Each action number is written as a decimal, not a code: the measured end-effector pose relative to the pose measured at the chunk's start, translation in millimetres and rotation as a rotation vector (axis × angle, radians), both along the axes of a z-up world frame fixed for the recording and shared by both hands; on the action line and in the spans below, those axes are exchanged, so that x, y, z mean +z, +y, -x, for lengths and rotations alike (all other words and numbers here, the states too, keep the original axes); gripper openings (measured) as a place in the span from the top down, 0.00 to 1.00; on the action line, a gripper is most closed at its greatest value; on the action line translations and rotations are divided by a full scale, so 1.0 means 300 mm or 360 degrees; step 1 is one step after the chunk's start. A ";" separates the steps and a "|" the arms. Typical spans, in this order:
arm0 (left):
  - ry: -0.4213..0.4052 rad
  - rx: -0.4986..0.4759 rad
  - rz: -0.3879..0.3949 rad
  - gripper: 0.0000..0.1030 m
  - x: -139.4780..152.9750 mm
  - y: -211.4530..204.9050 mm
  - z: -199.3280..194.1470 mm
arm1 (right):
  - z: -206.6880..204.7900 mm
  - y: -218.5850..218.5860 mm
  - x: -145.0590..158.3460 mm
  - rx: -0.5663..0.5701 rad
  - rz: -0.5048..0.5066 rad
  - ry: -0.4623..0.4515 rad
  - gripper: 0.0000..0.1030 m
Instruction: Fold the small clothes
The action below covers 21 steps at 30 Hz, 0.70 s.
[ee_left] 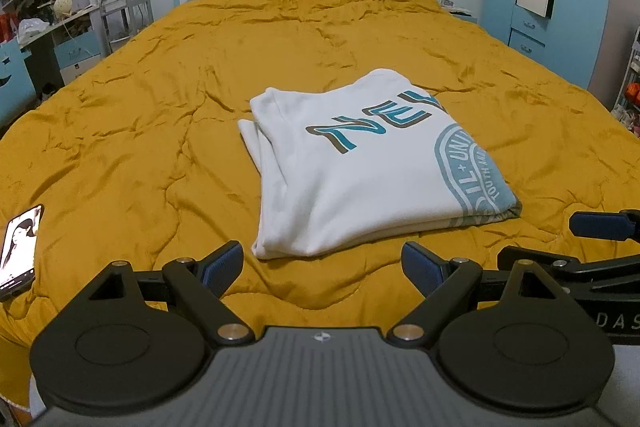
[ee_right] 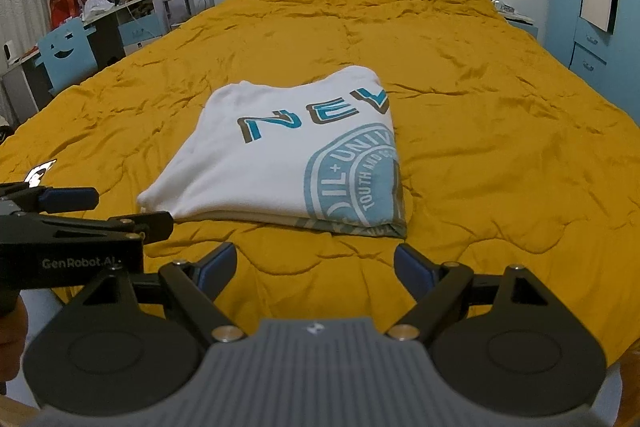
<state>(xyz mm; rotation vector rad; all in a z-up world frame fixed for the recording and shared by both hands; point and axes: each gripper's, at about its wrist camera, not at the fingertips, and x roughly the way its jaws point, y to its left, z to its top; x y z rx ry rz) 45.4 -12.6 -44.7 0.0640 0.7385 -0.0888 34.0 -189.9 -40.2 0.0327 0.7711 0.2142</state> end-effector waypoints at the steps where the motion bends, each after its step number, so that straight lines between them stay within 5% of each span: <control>1: 0.0001 0.0000 0.0000 0.00 0.000 0.000 -0.001 | 0.002 0.000 0.001 0.0001 0.0002 0.0001 0.21; 21: 0.0020 0.0008 0.0020 0.00 -0.001 -0.001 0.000 | -0.010 0.015 -0.016 0.0018 0.0005 0.0038 0.21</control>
